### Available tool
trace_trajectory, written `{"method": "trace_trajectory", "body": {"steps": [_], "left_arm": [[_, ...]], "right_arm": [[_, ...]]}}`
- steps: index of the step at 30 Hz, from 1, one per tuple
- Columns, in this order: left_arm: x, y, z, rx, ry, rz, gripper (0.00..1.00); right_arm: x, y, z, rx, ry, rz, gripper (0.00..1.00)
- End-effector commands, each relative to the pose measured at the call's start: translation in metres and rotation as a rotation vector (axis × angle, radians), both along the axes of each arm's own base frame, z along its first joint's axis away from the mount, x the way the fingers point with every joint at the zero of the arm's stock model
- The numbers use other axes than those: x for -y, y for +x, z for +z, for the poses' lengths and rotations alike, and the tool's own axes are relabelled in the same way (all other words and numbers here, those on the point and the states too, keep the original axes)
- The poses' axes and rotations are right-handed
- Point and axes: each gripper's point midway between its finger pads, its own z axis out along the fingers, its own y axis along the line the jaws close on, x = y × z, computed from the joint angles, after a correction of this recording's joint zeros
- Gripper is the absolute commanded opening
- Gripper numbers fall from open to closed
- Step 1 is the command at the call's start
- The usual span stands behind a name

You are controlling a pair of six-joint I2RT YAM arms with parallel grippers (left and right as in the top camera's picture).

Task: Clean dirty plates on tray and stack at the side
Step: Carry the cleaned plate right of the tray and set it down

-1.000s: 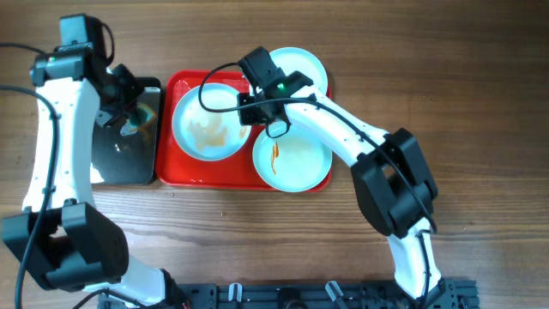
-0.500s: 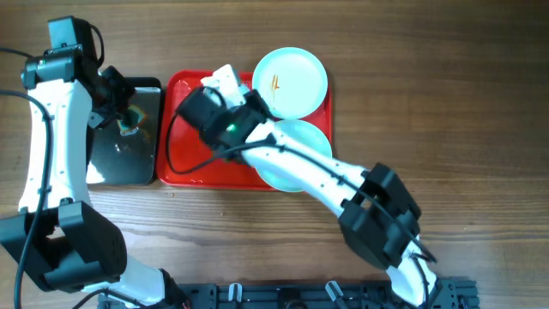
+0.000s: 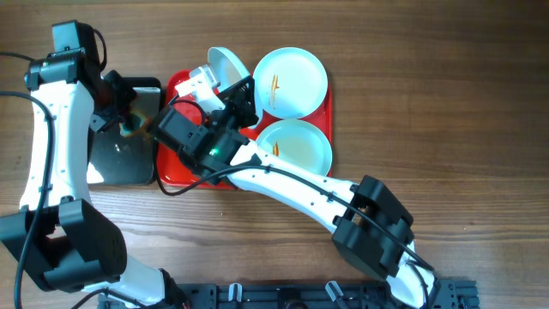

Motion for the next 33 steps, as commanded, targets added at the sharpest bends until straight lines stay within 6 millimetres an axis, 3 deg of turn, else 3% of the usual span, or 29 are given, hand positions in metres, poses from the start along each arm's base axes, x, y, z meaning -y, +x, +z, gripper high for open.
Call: {"method": "trace_trajectory", "body": {"steps": [1,5,8,10,12,15,18,21,22,24,26,27,29,30,33], "left_arm": [[-0.003,-0.001,-0.005,-0.015,0.013,-0.001,0.04],[-0.003,-0.001,-0.005,-0.015,0.013,-0.001,0.04],[-0.003,-0.001,-0.005,-0.015,0.013,-0.001,0.04],[-0.003,-0.001,-0.005,-0.016,0.012,-0.001,0.04],[-0.003,-0.001,-0.006,-0.017,0.012,-0.001,0.04],[-0.003,-0.002,-0.006,-0.02,0.012,-0.002,0.04],[-0.003,-0.003,-0.006,-0.022,0.011,-0.002,0.04],[-0.003,-0.003,-0.006,-0.022,0.012,-0.002,0.04],[-0.003,-0.003,-0.006,-0.022,0.012,-0.002,0.04],[-0.003,-0.001,-0.006,-0.017,0.013,-0.002,0.04],[-0.003,-0.001,-0.006,-0.014,0.013,-0.002,0.04],[-0.003,-0.001,-0.006,-0.014,0.013,-0.002,0.04],[-0.003,-0.001,-0.006,-0.015,0.013,-0.002,0.04],[-0.003,-0.001,-0.006,-0.015,0.013,-0.001,0.04],[-0.003,-0.001,-0.006,-0.015,0.013,-0.001,0.04]], "right_arm": [[0.007,-0.003,0.034,0.066,0.038,-0.028,0.04],[-0.001,-0.001,0.024,0.015,0.068,0.018,0.04],[-0.013,0.0,-0.003,-0.121,0.161,0.102,0.04],[-0.02,-0.002,-0.031,-0.335,0.313,0.192,0.04],[-0.014,0.0,-0.038,-0.49,0.47,0.233,0.04],[0.017,0.014,-0.027,-0.634,0.691,0.25,0.04],[0.068,0.029,-0.01,-0.733,0.885,0.233,0.04],[0.16,0.045,-0.011,-0.738,0.963,0.036,0.04],[0.205,0.05,-0.017,-0.734,0.978,-0.058,0.04],[0.266,0.052,-0.032,-0.72,1.018,-0.202,0.04],[0.313,0.05,-0.048,-0.701,1.094,-0.31,0.05],[0.346,0.047,-0.066,-0.675,1.163,-0.396,0.04],[0.373,0.04,-0.086,-0.658,1.226,-0.469,0.04],[0.386,0.033,-0.106,-0.658,1.258,-0.504,0.04],[0.393,0.016,-0.141,-0.681,1.288,-0.57,0.04]]}}
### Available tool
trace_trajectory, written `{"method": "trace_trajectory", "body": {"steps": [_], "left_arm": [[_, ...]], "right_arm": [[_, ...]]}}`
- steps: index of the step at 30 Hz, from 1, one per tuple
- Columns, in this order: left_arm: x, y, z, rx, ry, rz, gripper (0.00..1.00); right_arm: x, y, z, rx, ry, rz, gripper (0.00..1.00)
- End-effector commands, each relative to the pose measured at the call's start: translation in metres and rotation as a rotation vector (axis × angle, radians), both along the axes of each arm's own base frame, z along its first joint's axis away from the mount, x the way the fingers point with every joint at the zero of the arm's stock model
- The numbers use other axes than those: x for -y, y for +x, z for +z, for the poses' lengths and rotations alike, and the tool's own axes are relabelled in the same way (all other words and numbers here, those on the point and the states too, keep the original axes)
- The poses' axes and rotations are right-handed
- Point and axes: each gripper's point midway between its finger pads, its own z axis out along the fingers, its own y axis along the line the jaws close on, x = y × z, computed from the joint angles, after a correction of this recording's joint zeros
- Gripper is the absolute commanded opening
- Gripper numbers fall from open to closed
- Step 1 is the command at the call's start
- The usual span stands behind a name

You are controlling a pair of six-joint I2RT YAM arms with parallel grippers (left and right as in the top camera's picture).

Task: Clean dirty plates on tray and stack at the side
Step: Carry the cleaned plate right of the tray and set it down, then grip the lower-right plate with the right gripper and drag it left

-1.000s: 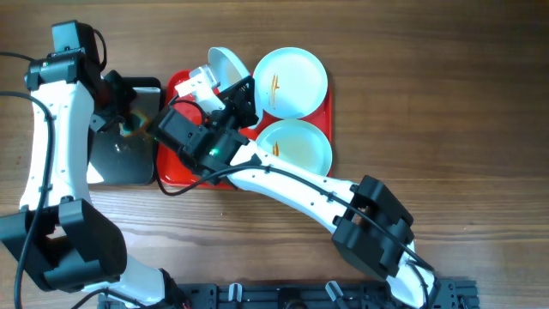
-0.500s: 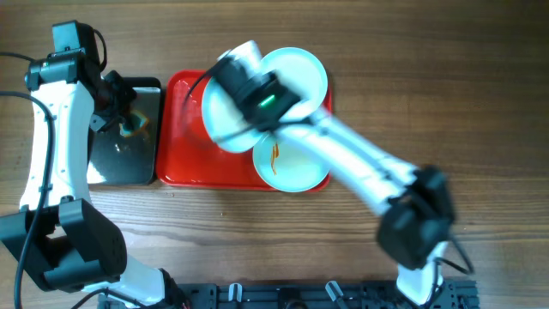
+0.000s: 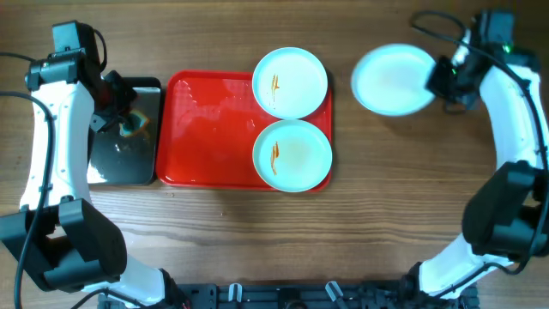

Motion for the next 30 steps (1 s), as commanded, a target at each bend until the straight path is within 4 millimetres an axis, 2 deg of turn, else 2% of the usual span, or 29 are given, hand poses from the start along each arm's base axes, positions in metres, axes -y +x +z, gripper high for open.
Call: {"method": "trace_trajectory", "body": {"steps": [1,7,9,10,11,13,16,18,20,22,24,27,30], "left_arm": [[-0.003,-0.001,-0.005,-0.015,0.013,-0.001,0.04],[-0.003,-0.001,-0.005,-0.016,0.012,-0.001,0.04],[-0.003,-0.001,-0.005,-0.015,0.013,-0.002,0.04],[-0.003,-0.001,-0.005,-0.015,0.013,-0.001,0.04],[-0.003,-0.001,-0.005,-0.015,0.013,-0.001,0.04],[-0.003,-0.001,-0.005,-0.016,0.013,-0.002,0.04],[-0.003,-0.002,-0.005,-0.019,0.012,-0.002,0.04],[-0.003,-0.002,-0.005,-0.019,0.012,-0.002,0.04],[-0.003,-0.002,-0.005,-0.019,0.012,-0.002,0.04],[-0.003,-0.002,-0.005,-0.019,0.012,-0.002,0.04],[-0.003,-0.002,-0.005,-0.019,0.012,-0.002,0.04],[-0.003,-0.002,-0.005,-0.019,0.012,-0.002,0.04],[-0.003,-0.002,-0.005,-0.019,0.012,-0.003,0.04]], "right_arm": [[-0.012,-0.026,-0.037,-0.067,0.093,-0.035,0.04],[-0.019,-0.061,-0.089,-0.149,0.118,-0.092,0.04],[-0.019,-0.066,-0.094,-0.166,0.122,-0.119,0.04],[-0.019,-0.066,-0.094,-0.166,0.125,-0.12,0.04],[-0.023,-0.066,-0.094,-0.167,0.143,-0.113,0.1],[-0.027,-0.069,-0.09,-0.182,0.168,-0.108,0.3],[-0.032,-0.065,-0.07,-0.172,0.187,-0.08,0.31],[-0.041,-0.058,-0.042,-0.112,0.208,-0.006,0.33],[-0.06,-0.051,-0.011,-0.031,0.242,0.096,0.38],[-0.081,-0.051,0.007,0.017,0.273,0.161,0.41],[-0.105,-0.054,0.018,0.03,0.282,0.22,0.41],[-0.149,-0.071,0.011,-0.035,0.297,0.313,0.42],[-0.181,-0.098,-0.015,-0.136,0.277,0.336,0.41]]}}
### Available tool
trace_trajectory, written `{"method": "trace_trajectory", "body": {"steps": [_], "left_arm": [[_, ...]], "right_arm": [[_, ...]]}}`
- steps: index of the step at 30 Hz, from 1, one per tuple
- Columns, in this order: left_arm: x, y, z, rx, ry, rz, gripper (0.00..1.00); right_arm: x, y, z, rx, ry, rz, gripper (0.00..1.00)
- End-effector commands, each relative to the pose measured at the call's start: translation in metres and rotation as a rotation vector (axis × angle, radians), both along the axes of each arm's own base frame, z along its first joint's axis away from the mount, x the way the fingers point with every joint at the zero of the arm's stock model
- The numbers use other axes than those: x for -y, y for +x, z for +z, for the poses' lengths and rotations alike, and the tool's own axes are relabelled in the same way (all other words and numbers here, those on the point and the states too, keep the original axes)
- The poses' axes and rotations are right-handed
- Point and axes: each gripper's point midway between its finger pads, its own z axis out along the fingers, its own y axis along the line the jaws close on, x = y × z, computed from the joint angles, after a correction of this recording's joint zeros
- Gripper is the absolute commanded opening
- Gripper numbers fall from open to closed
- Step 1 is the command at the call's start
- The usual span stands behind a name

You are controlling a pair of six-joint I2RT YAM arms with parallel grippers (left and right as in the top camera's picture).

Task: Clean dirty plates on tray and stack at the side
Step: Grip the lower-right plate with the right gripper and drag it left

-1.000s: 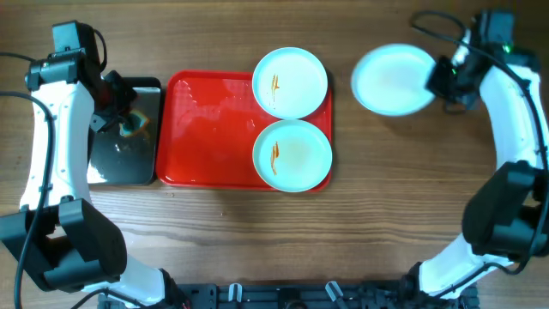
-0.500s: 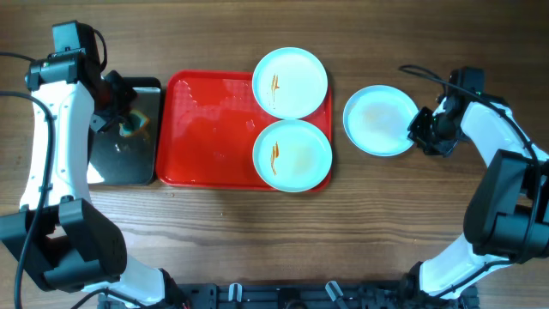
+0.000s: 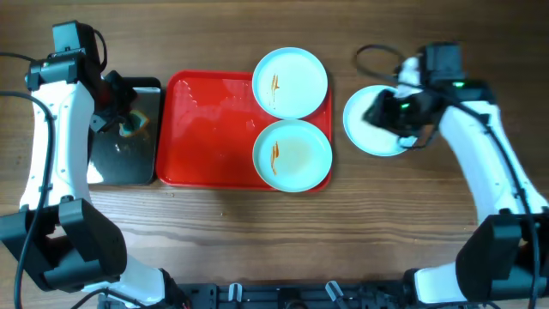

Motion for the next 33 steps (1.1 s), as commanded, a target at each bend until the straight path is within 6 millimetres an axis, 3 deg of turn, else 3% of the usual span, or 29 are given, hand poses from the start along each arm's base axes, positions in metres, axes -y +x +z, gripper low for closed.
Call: {"method": "trace_trajectory", "body": {"steps": [1,10,21,25,28,33], "left_arm": [[-0.003,-0.002,-0.005,-0.018,0.012,-0.003,0.04],[-0.003,-0.002,-0.005,-0.018,0.012,-0.003,0.04],[-0.003,-0.002,-0.005,-0.018,0.012,-0.003,0.04],[-0.003,-0.002,-0.005,-0.017,0.012,-0.003,0.04],[-0.003,-0.001,-0.005,-0.014,0.014,-0.005,0.04],[-0.003,-0.001,-0.005,-0.016,0.019,-0.028,0.04]], "right_arm": [[-0.033,-0.03,-0.032,-0.109,-0.011,0.023,0.41],[-0.078,-0.068,-0.085,-0.182,-0.069,0.101,0.38],[-0.079,-0.076,-0.109,-0.249,-0.086,0.151,0.24],[-0.085,-0.072,-0.104,-0.221,-0.067,0.218,0.06],[-0.097,-0.068,-0.093,-0.192,-0.071,0.278,0.05],[-0.142,-0.051,-0.062,-0.087,-0.042,0.32,0.04]]}}
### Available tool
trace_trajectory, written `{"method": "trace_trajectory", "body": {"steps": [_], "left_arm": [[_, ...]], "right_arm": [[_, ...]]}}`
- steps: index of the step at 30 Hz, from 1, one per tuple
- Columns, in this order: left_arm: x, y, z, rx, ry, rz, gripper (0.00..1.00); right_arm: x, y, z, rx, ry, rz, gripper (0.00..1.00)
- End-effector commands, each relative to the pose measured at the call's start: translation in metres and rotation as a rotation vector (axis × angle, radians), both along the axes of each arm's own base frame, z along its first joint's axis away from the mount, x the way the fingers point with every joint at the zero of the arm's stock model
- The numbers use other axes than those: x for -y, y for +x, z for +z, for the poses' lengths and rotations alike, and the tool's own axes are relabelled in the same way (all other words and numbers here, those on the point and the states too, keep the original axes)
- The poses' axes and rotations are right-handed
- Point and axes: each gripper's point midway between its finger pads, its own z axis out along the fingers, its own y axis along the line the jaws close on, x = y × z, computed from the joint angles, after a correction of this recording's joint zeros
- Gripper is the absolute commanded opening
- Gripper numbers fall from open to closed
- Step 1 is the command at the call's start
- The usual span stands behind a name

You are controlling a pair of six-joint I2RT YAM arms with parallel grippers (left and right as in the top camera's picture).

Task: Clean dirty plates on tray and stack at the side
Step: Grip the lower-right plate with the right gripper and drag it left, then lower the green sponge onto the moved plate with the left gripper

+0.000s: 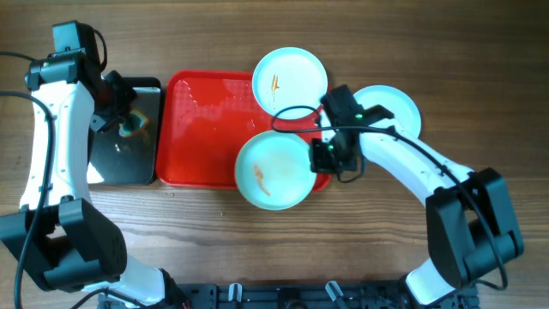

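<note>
The red tray (202, 129) lies at centre. One dirty white plate (290, 81) with an orange smear rests on its far right corner. A second smeared plate (270, 172) hangs over the tray's front edge, looking raised, with my right gripper (321, 155) shut on its right rim. A clean white plate (390, 105) lies on the wood right of the tray, partly under my right arm. My left gripper (127, 118) hovers over the black pad, shut on a small coloured sponge (132, 127).
A black pad (124, 154) lies directly left of the tray under the left gripper. The left arm runs down the table's left side. The right arm crosses from the lower right over the clean plate. Bare wood surrounds the tray.
The right gripper left the clean plate on the wood and moved left to the near dirty plate's rim. It is now shut on that plate, which has shifted toward the front-left. The left arm is unchanged.
The right gripper first held a tilted plate over the tray's left part beside the left gripper. Then it held that plate over the table at far right, then low beside the tray. Now that plate lies there and the gripper holds the near dirty plate.
</note>
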Motion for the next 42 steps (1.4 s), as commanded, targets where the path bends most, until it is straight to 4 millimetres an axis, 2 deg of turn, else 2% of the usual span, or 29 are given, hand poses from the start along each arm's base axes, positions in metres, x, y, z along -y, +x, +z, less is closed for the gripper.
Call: {"method": "trace_trajectory", "body": {"steps": [1,7,9,12,14,15,18,21,24,26,29,33,37,40,42], "left_arm": [[-0.003,-0.001,-0.005,-0.016,0.016,-0.017,0.04],[-0.003,-0.001,-0.005,-0.017,0.016,-0.017,0.04],[-0.003,-0.002,-0.005,-0.019,0.016,-0.017,0.04],[-0.003,-0.002,-0.005,-0.02,0.015,-0.017,0.04],[-0.002,-0.002,-0.005,-0.021,0.015,-0.017,0.04],[-0.002,-0.002,-0.005,-0.021,0.015,-0.017,0.04],[-0.002,-0.003,-0.005,-0.023,0.015,-0.017,0.04],[-0.002,-0.003,-0.005,-0.023,0.014,-0.017,0.04],[0.001,-0.002,-0.005,-0.023,0.014,-0.026,0.04],[0.007,-0.001,-0.005,-0.023,0.015,-0.042,0.04],[0.016,0.002,-0.005,-0.016,0.016,-0.067,0.04],[0.03,0.01,-0.003,0.008,0.02,-0.105,0.04],[0.047,0.015,-0.011,0.021,0.022,-0.149,0.04],[0.06,0.016,-0.024,0.023,0.021,-0.181,0.04],[0.068,0.017,-0.033,0.029,0.012,-0.198,0.04]], "right_arm": [[-0.035,0.018,0.023,0.081,0.052,0.017,0.04],[-0.073,0.048,0.032,0.206,0.143,-0.057,0.04],[-0.087,0.054,0.023,0.213,0.168,-0.075,0.04],[-0.106,0.055,-0.002,0.171,0.191,-0.115,0.05],[-0.109,0.057,-0.005,0.166,0.199,-0.112,0.05],[-0.11,0.06,-0.002,0.182,0.199,-0.104,0.07],[-0.103,0.069,0.007,0.226,0.139,-0.079,0.34],[-0.099,0.076,0.013,0.257,0.099,-0.06,0.4],[-0.098,0.076,0.007,0.24,0.092,-0.075,0.4],[-0.099,0.07,-0.01,0.173,0.091,-0.11,0.39],[-0.109,0.061,-0.025,0.087,0.136,-0.13,0.36],[-0.111,0.063,-0.031,0.067,0.146,-0.173,0.33],[-0.116,0.065,-0.043,0.051,0.155,-0.196,0.23],[-0.12,0.065,-0.044,0.042,0.171,-0.207,0.06],[-0.122,0.066,-0.043,0.044,0.183,-0.204,0.04]]}}
